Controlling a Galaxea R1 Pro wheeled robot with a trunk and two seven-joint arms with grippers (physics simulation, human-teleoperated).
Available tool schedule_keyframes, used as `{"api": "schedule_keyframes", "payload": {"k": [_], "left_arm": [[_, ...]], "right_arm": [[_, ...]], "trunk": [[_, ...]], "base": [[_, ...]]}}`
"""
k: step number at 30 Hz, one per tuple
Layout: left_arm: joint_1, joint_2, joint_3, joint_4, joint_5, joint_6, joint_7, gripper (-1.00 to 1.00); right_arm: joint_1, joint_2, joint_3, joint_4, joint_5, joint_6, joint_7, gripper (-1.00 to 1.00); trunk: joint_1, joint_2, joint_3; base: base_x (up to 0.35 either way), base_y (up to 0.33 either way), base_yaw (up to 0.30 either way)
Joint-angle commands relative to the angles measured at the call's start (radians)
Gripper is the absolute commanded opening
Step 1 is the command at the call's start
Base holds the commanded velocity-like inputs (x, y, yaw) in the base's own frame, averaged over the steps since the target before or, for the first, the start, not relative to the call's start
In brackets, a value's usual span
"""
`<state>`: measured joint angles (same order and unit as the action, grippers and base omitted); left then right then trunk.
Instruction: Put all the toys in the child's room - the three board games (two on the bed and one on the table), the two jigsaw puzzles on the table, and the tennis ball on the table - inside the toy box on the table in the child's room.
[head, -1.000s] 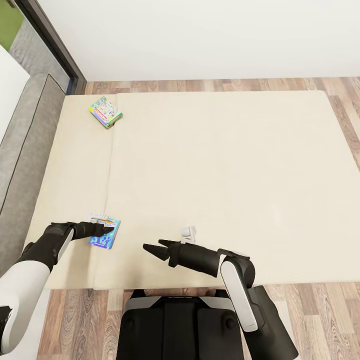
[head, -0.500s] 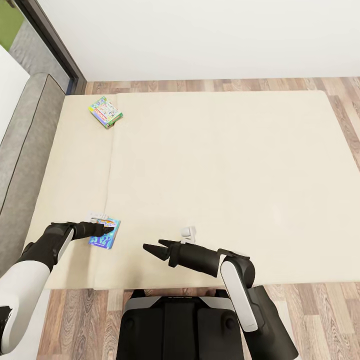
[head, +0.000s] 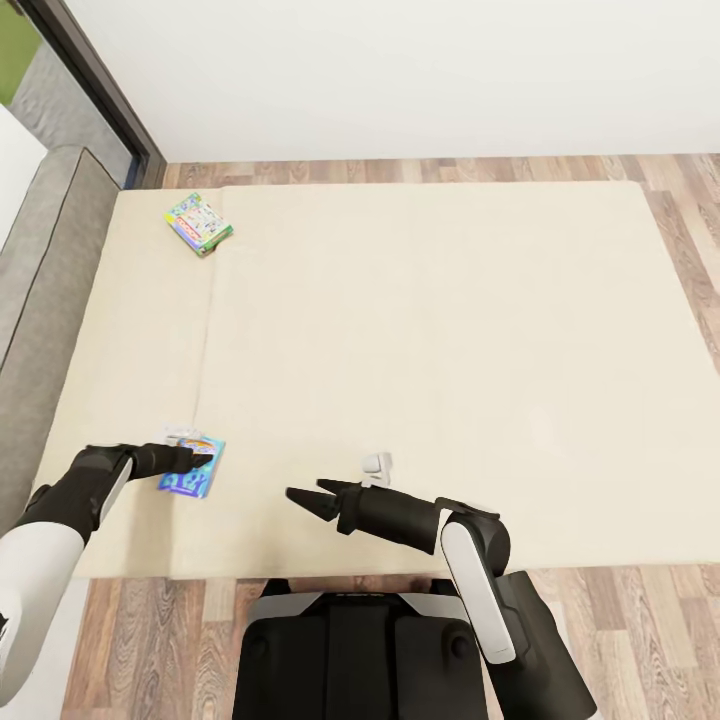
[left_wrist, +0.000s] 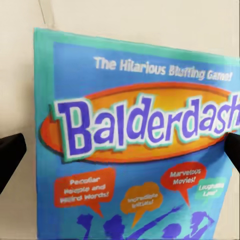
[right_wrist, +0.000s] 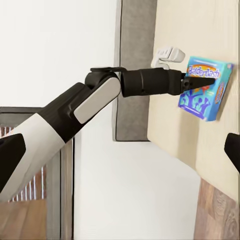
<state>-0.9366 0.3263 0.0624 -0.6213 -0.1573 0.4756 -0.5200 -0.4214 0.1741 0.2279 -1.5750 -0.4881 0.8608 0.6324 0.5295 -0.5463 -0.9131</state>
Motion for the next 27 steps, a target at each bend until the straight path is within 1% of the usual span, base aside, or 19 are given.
{"api": "schedule_keyframes", "payload": {"k": [1, 27], "left_arm": [[0.001, -0.052, 0.008, 0.012, -0.018, 0.000, -0.010, 1.00], [0.001, -0.053, 0.008, 0.012, -0.018, 0.000, -0.009, 1.00]], "right_arm": [[0.000, 0.000, -0.001, 0.000, -0.001, 0.006, 0.001, 1.00], [0.000, 0.000, 0.001, 0.000, -0.001, 0.006, 0.000, 1.00]], "trunk": [[0.001, -0.001, -0.001], [0.001, -0.001, -0.001]], "base": [[0.000, -0.087, 0.000], [0.000, -0.008, 0.000]]}}
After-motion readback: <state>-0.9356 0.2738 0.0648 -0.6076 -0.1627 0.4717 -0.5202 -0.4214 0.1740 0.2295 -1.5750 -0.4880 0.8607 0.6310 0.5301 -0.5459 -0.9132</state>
